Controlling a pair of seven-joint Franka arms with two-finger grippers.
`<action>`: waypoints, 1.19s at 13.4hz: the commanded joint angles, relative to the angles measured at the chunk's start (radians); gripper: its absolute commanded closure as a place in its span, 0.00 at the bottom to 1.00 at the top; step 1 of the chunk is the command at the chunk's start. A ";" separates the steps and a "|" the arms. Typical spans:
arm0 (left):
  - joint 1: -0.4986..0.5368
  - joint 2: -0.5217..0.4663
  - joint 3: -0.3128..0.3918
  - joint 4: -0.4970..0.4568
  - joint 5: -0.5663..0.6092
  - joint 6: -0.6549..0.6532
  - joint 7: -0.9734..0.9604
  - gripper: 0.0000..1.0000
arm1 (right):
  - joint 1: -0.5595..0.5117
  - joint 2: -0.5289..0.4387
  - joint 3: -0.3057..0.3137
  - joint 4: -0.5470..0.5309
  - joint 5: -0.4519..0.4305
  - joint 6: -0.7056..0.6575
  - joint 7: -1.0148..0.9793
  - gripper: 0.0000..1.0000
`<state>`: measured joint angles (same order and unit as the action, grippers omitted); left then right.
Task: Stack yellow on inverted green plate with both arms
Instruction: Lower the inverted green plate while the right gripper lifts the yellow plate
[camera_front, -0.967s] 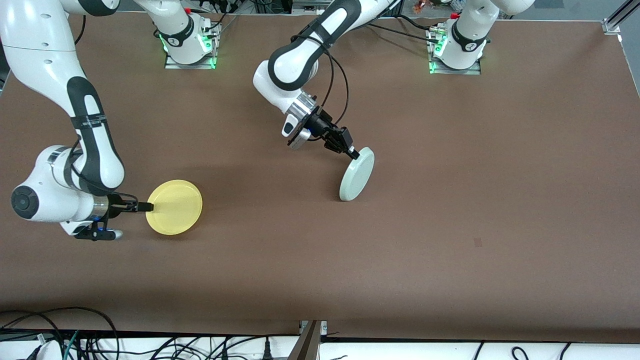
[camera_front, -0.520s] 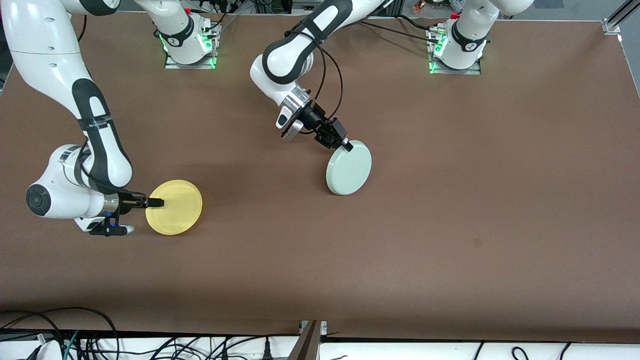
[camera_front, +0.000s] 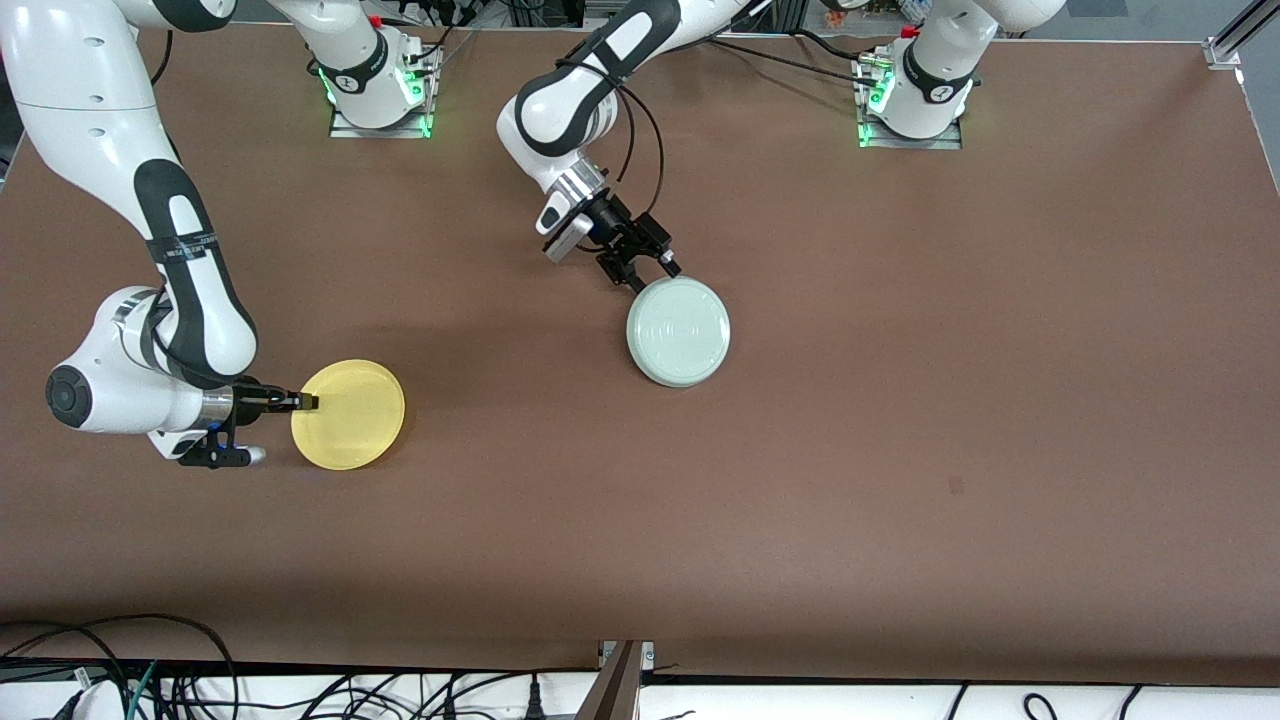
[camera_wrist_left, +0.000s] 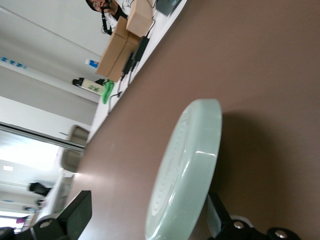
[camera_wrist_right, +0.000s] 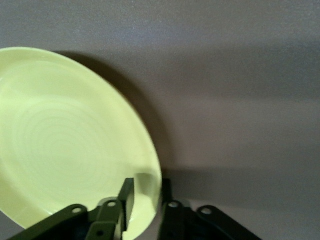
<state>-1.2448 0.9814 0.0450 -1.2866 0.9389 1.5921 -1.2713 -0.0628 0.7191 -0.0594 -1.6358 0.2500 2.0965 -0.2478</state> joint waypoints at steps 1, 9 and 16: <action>0.008 0.010 0.015 0.046 -0.118 0.159 -0.220 0.00 | -0.011 -0.024 0.006 -0.027 0.023 0.002 -0.028 1.00; 0.278 -0.024 0.009 0.196 -0.608 0.471 -0.214 0.00 | -0.003 -0.081 0.027 0.079 0.026 -0.098 -0.012 1.00; 0.590 -0.223 -0.045 0.214 -0.726 0.354 -0.059 0.00 | 0.007 -0.113 0.292 0.088 0.026 -0.148 0.337 1.00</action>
<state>-0.6879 0.8165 0.0251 -1.0496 0.2497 2.0200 -1.4111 -0.0587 0.6143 0.1509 -1.5398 0.2642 1.9428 -0.0394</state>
